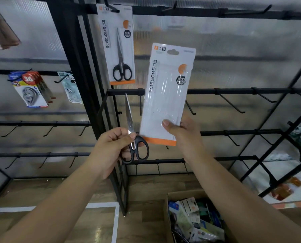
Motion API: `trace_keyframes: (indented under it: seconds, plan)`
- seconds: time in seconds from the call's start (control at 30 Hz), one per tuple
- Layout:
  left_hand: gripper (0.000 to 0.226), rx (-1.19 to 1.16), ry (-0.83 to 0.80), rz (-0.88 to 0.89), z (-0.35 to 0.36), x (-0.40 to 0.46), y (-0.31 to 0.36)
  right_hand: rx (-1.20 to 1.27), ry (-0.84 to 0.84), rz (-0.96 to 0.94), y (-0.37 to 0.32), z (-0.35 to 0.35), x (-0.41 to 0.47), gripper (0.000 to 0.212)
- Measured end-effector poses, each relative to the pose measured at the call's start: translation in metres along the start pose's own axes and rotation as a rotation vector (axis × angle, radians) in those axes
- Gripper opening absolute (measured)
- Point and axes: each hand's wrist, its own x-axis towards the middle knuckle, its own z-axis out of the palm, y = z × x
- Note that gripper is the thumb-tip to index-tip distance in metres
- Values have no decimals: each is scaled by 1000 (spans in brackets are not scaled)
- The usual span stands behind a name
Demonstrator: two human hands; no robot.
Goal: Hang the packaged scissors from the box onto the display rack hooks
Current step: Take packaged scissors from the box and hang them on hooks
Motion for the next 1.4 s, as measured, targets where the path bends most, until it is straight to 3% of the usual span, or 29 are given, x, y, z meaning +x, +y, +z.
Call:
trace_keyframes:
  seconds: [0.13,0.37,0.6,0.9,1.1,1.27,1.4]
  plan:
    - [19,57,74,23,-2,2,-4,18,46,-21,4,3,-3,33]
    - [25,-34,98,56,5,0,-2,74,-19,-90,-8,2,-5,18]
    - [17,147,80,152,2,9,7,38,-65,-69,-4,-3,-9,25]
    - [15,281,98,196,22,11,9,-8,39,-30,-2,-6,-1,20]
    - [24,351,155,210,31,10,7,-6,48,-26,1,-11,1,22]
    - [14,95,82,131,18,5,14,139,-206,148,-6,-20,1,37]
    - [25,-2,34,121,20,-3,14,351,-462,244,-19,-23,-2,30]
